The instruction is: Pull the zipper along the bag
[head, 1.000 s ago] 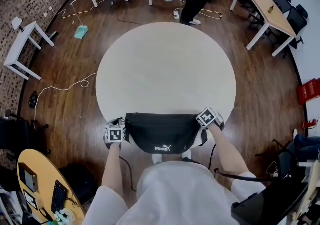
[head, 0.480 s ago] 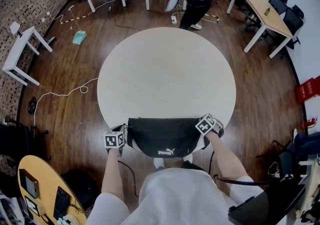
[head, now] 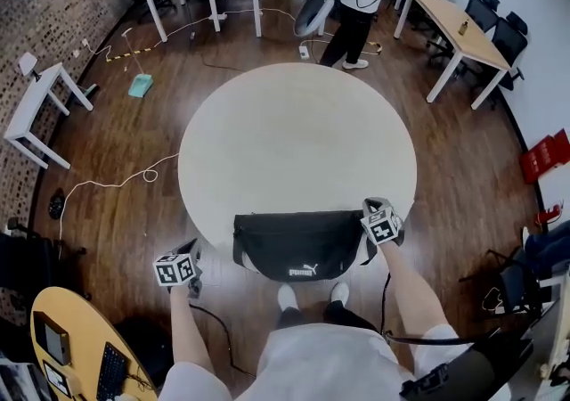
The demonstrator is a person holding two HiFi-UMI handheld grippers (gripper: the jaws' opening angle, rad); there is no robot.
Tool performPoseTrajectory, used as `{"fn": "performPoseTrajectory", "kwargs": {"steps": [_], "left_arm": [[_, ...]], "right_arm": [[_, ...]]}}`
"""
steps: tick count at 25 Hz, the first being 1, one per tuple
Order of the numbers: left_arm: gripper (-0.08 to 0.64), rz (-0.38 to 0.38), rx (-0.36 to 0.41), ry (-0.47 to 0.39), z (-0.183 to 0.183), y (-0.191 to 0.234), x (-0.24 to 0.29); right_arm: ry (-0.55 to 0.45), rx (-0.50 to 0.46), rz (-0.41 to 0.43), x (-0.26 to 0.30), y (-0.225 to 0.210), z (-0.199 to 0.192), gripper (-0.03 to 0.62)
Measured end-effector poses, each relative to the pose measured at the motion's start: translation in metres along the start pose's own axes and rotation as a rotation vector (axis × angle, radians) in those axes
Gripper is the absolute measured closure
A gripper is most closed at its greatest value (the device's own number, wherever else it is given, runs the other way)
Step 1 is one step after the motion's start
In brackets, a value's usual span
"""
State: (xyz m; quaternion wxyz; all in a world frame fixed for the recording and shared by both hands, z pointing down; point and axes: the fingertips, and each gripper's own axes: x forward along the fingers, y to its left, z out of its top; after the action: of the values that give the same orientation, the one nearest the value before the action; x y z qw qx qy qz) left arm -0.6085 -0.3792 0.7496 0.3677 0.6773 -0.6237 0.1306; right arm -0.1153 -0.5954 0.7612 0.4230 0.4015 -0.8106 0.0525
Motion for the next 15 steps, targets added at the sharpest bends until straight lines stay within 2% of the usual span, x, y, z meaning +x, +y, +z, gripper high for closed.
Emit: {"fn": "performPoseTrajectory", "kwargs": {"steps": [3,7,10,12,15], "left_arm": [[0.545,0.000,0.039,-0.147,0.027,-0.039,-0.025],[0.545,-0.079,0.130,-0.331,0.047,-0.155,-0.059],[0.545,-0.141,0.230,-0.447,0.053,-0.263,-0.088],[0.545,-0.152,0.296,-0.512,0.048,-0.328,-0.110],[0.545,-0.150,0.349,-0.575,0.015,-0.413,-0.146]], "right_arm": [[-0.251,0.048,0.002,-0.057,0.012,0.050,0.606],[-0.487,0.089,0.037,-0.156,0.044,0.077,0.606],[-0.634,0.165,0.038,-0.231,0.050,0.068,0.604],[-0.700,0.198,0.055,-0.278,0.060,0.050,0.604],[-0.743,0.212,0.114,-0.344,0.089,0.007,0.604]]}}
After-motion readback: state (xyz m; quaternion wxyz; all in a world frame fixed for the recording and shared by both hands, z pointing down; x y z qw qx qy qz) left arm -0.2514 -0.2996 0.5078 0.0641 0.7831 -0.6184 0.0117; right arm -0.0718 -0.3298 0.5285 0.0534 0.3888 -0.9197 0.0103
